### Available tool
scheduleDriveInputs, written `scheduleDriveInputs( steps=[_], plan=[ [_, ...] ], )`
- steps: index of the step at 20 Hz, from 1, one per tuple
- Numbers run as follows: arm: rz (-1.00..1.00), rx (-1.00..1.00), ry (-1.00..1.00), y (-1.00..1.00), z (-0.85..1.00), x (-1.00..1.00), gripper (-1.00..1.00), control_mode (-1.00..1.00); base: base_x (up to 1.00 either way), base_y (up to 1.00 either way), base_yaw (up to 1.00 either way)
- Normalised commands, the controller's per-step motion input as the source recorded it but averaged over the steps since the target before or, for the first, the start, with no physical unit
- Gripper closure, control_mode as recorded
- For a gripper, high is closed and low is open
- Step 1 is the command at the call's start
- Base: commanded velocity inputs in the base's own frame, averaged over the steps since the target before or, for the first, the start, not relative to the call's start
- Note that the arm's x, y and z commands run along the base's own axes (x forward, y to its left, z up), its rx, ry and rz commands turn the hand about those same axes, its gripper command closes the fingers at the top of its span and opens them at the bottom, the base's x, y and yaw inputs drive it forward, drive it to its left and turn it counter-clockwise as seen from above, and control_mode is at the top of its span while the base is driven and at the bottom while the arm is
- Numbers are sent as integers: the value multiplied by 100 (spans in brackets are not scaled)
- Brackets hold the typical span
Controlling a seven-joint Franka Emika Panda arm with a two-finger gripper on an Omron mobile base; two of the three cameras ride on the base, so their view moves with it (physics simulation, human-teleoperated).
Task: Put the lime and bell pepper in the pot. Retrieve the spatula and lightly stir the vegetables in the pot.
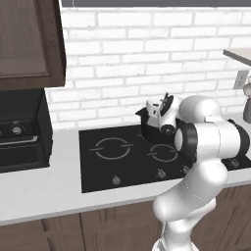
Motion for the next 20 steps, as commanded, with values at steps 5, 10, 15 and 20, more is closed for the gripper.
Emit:
scheduleDriveInputs(
  steps=[5, 10, 15, 20],
  plan=[
    [0, 0, 32, -5, 0, 0, 100, -100, 0, 0, 0],
    [0, 0, 14, 0, -42, 1, 100, -100, 0, 0, 0],
    [0, 0, 0, 3, -71, 0, 100, -100, 0, 0, 0],
    [0, 0, 1, 5, -67, 1, 100, -100, 0, 0, 0]
  ],
)
